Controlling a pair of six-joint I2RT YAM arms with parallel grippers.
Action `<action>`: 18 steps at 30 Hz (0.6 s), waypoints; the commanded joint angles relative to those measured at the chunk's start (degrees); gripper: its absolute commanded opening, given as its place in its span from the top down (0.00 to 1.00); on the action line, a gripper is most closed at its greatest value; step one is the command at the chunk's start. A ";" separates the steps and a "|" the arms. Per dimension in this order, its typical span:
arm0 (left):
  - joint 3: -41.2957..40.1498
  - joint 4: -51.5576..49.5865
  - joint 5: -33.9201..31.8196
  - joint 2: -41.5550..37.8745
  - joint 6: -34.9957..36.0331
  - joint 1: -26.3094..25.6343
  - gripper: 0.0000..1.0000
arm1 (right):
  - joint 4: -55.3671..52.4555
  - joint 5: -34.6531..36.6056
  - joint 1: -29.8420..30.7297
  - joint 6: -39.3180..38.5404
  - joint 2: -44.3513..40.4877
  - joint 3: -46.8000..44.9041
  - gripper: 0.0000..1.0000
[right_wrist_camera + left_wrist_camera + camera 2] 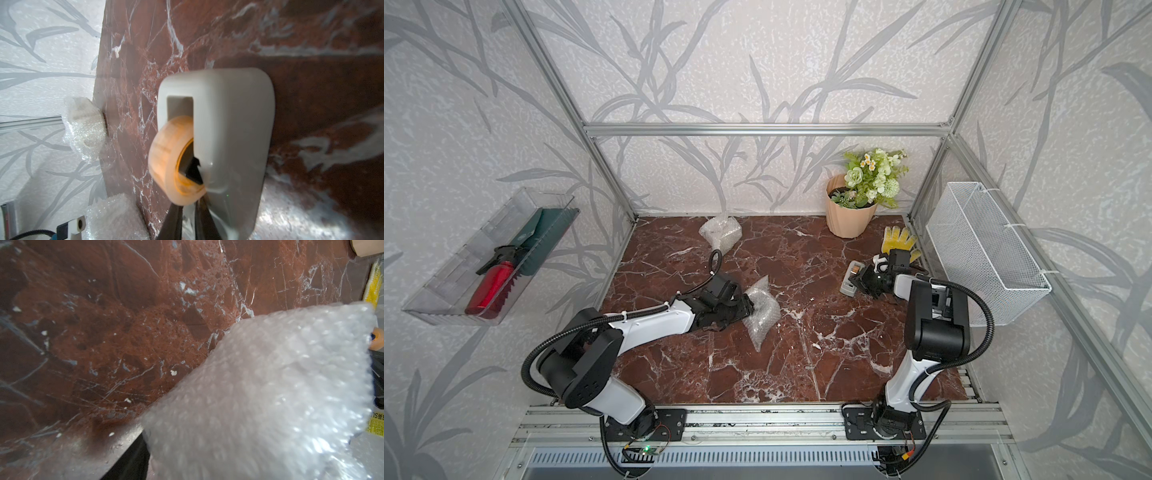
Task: Wrap mugs in bubble wrap
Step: Tear off the tape using the Tape Cutter.
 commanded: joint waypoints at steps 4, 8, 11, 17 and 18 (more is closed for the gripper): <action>-1.14 -8.40 -4.48 0.73 0.40 0.57 0.37 | 5.88 -2.93 -1.46 1.92 1.97 -3.58 0.95; -1.00 -8.37 -4.35 0.85 0.52 0.53 0.36 | 12.31 -7.64 -2.18 5.81 2.05 -5.53 1.00; -0.82 -8.37 -4.24 1.16 0.65 0.52 0.36 | 21.32 -12.84 -2.69 10.15 2.79 -7.58 1.00; -0.45 -8.39 -3.91 2.02 0.81 0.52 0.37 | 34.16 -18.72 -2.78 15.86 4.07 -10.16 1.00; -0.35 -8.30 -3.96 2.11 0.78 0.53 0.37 | 35.43 -19.23 -2.75 16.67 4.16 -10.48 1.00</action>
